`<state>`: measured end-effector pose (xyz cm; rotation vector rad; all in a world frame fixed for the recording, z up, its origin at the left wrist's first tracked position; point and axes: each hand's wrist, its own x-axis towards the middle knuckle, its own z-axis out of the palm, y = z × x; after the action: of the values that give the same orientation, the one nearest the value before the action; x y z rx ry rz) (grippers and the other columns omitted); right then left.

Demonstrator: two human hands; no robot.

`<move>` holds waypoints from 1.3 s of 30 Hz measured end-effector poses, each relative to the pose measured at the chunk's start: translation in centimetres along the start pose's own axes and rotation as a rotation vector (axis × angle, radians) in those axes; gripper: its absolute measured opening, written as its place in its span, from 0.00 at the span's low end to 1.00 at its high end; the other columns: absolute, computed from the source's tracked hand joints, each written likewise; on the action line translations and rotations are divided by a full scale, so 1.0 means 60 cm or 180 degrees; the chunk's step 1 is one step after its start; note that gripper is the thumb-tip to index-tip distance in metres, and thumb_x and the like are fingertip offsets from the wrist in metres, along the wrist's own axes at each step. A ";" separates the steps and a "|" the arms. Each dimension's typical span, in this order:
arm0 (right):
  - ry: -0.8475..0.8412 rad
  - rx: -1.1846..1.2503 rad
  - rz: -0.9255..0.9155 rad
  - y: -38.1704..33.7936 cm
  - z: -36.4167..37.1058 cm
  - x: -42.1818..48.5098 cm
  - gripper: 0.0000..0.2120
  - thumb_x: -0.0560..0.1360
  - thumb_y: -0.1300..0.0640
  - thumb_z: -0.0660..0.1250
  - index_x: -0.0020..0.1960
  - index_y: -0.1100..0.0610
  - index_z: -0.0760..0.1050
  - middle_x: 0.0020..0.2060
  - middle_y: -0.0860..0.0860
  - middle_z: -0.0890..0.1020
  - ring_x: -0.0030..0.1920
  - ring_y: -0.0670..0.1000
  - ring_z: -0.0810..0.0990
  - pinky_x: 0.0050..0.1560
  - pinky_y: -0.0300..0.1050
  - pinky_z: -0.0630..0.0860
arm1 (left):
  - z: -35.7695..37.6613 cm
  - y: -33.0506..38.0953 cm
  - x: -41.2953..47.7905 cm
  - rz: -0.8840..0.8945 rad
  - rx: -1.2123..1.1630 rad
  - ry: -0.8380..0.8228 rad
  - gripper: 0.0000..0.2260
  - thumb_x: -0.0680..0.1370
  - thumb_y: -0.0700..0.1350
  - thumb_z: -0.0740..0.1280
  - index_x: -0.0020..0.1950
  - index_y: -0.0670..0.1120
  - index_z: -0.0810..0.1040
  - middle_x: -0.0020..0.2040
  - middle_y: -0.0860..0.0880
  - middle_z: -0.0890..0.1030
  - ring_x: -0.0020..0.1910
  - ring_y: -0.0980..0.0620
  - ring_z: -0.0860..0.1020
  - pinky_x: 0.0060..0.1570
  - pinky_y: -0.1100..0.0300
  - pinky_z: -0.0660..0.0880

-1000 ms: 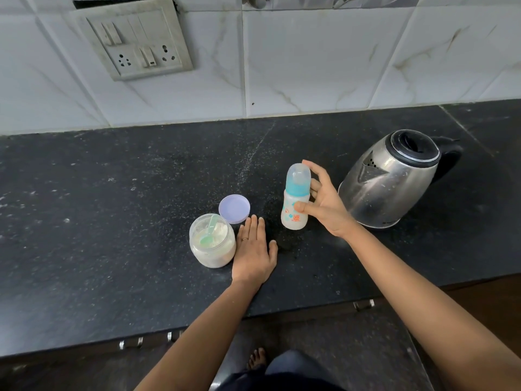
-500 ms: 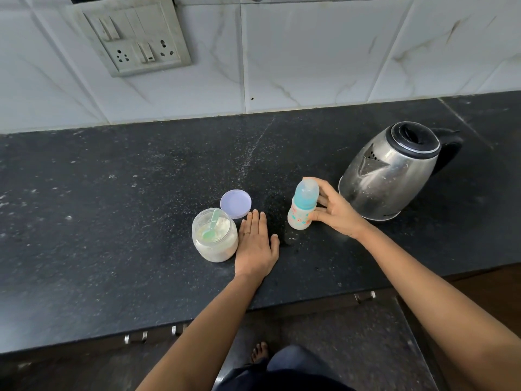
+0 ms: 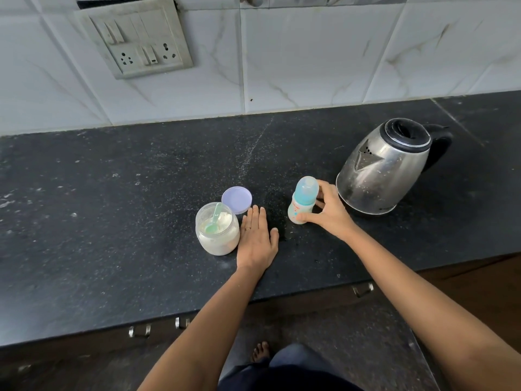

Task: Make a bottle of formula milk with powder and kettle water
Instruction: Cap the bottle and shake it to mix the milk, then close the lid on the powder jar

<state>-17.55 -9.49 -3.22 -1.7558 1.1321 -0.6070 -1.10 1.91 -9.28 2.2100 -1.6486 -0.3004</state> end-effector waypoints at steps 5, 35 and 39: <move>0.0190 0.0106 0.0047 -0.001 0.012 -0.012 0.29 0.67 0.62 0.78 0.65 0.55 0.71 0.62 0.52 0.75 0.63 0.49 0.75 0.64 0.48 0.74 | -0.007 -0.001 -0.014 0.0111 -0.0283 0.0057 0.26 0.83 0.49 0.53 0.78 0.38 0.54 0.78 0.41 0.55 0.78 0.47 0.50 0.73 0.59 0.38; -0.0383 -0.1296 -0.0151 -0.110 0.217 0.056 0.44 0.70 0.57 0.76 0.77 0.60 0.53 0.74 0.58 0.60 0.74 0.57 0.59 0.71 0.50 0.59 | -0.119 -0.100 -0.146 -0.1326 -0.1516 0.1251 0.30 0.65 0.58 0.76 0.61 0.51 0.68 0.57 0.56 0.71 0.55 0.56 0.70 0.53 0.61 0.69; -0.0685 -0.1415 0.0133 -0.100 0.243 0.096 0.50 0.67 0.52 0.78 0.78 0.58 0.51 0.75 0.57 0.61 0.75 0.57 0.59 0.71 0.53 0.62 | -0.139 -0.107 -0.122 -0.1082 -0.1912 0.1135 0.33 0.63 0.58 0.76 0.64 0.55 0.67 0.61 0.60 0.72 0.61 0.59 0.70 0.56 0.62 0.69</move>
<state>-0.96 -7.34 -4.80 -2.1056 1.2098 -0.1359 5.54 11.88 -4.68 1.9171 -0.8480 -0.3993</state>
